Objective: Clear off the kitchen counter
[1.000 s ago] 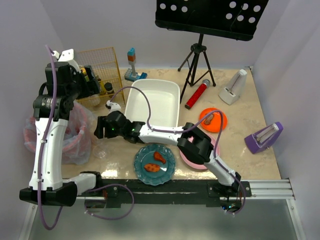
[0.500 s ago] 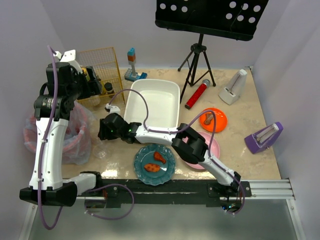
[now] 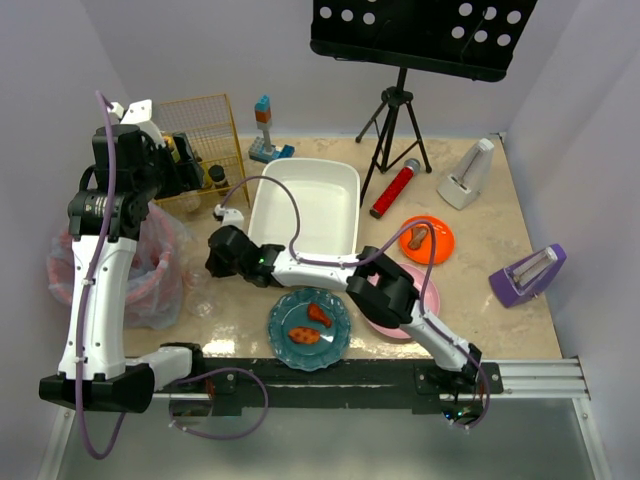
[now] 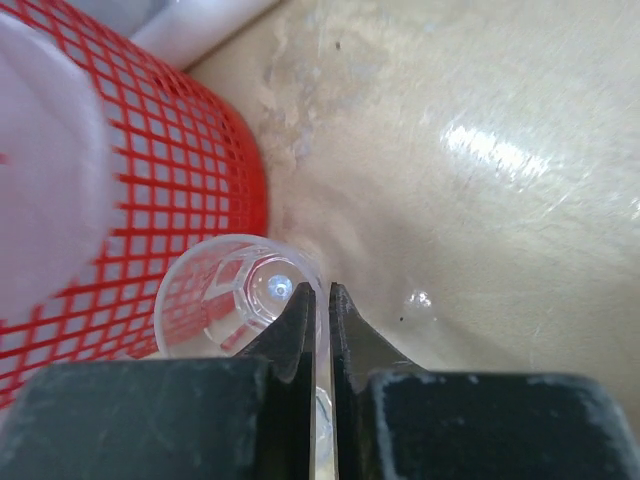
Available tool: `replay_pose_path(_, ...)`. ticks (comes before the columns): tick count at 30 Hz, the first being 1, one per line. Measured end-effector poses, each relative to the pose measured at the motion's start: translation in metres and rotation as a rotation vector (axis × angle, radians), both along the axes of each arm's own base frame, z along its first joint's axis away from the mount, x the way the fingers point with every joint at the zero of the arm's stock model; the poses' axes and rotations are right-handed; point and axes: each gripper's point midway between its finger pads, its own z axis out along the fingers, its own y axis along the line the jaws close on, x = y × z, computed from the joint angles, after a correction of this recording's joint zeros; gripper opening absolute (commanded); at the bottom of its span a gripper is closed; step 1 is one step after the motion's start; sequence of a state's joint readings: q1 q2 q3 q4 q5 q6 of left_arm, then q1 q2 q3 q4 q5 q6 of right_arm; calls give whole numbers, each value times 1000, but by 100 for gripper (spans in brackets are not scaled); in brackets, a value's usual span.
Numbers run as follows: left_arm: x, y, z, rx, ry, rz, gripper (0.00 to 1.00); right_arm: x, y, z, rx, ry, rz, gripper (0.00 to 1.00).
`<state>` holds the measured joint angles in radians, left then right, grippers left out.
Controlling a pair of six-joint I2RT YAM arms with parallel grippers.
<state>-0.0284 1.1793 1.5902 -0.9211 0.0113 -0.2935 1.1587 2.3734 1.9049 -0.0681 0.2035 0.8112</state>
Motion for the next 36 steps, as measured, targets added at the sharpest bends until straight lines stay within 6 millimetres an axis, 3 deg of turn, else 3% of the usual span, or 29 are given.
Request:
replay_pose_path(4,0,0,0,0,0,0,82,8,-7,24,4,-44,-40,0)
replay_pose_path(10,2,0,4,-1,-17,0,82,14,-40,103,70,-149,-93,0)
replay_pose_path(14,3,-1,11,-5,-43,-3,81,18,-84,156,164,-186,-111,0)
replay_pose_path(17,2,-6,23,-31,-90,-22,81,35,-131,173,208,-198,-149,0)
replay_pose_path(21,-2,-29,43,-132,-191,-113,80,45,-196,182,231,-209,-203,0)
replay_pose_path(23,-6,-47,49,-218,-227,-184,80,36,-221,196,271,-219,-193,0)
replay_pose_path(25,-10,-69,52,-331,-245,-266,80,22,-241,223,347,-241,-165,0)
replay_pose_path(28,-18,-103,53,-546,-253,-405,80,-2,-265,281,494,-305,-113,0)
replay_pose_path(32,-33,-128,51,-768,-220,-520,80,-39,-289,356,682,-403,-41,0)
replay_pose_path(36,-52,-143,82,-894,-265,-631,82,-56,-299,389,761,-441,-5,0)
